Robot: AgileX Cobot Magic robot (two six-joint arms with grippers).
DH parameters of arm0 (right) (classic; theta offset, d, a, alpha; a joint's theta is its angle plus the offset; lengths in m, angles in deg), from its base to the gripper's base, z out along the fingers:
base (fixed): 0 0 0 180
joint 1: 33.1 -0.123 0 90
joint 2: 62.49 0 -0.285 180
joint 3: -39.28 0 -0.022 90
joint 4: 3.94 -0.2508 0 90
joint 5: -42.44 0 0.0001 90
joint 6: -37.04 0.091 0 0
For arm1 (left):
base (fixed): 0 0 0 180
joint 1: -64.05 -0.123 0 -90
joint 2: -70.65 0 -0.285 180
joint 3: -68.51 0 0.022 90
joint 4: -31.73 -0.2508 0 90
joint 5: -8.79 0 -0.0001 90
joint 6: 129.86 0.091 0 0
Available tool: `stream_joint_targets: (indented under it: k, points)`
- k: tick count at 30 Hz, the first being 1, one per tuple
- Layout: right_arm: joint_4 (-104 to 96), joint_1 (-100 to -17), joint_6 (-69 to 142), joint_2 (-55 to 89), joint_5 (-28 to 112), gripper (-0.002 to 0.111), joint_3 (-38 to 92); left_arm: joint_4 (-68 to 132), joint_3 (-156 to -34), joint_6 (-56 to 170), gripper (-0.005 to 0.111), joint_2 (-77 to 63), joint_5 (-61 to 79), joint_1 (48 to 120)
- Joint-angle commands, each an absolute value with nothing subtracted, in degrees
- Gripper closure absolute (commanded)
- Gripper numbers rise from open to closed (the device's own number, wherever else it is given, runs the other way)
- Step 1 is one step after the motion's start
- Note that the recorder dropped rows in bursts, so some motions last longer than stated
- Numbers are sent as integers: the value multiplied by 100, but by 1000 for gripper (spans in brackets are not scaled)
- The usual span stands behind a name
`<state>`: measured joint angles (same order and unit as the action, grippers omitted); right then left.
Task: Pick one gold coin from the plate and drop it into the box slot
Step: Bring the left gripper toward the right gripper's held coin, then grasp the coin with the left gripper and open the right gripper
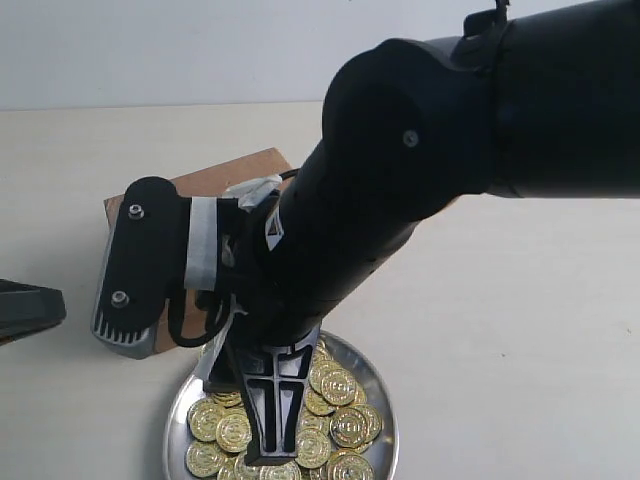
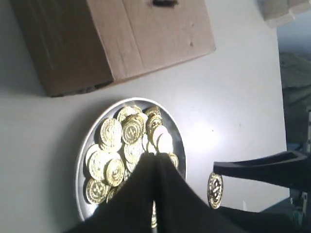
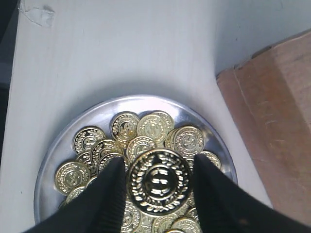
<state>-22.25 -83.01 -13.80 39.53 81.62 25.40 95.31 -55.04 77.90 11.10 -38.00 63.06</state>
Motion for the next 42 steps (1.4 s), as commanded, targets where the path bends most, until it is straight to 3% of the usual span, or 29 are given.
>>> stream_joint_targets:
  k: [1,4,14,17,22,42]
  points:
    - [-2191,-8309,-1401,3918,8169,84,2599,9743,-5736,8257,107,285,-4518,6350]
    - [-2191,-8309,-1401,3918,8169,84,2599,10169,-5858,8732,107,-221,-5186,6340]
    - [-2191,-8309,-1406,3918,7728,84,2599,10235,-6092,9646,107,-487,-5377,6340]
    - [-2191,-8309,-1394,3918,7705,84,2599,10302,-6092,9646,94,-487,-5620,6340]
    - [-2201,-8309,-1396,3918,7680,84,2599,10495,-6092,9633,55,-487,-5698,6340]
    - [-2602,-8309,-1396,3918,7158,84,2599,11033,-6092,10461,54,-1307,-5931,6350]
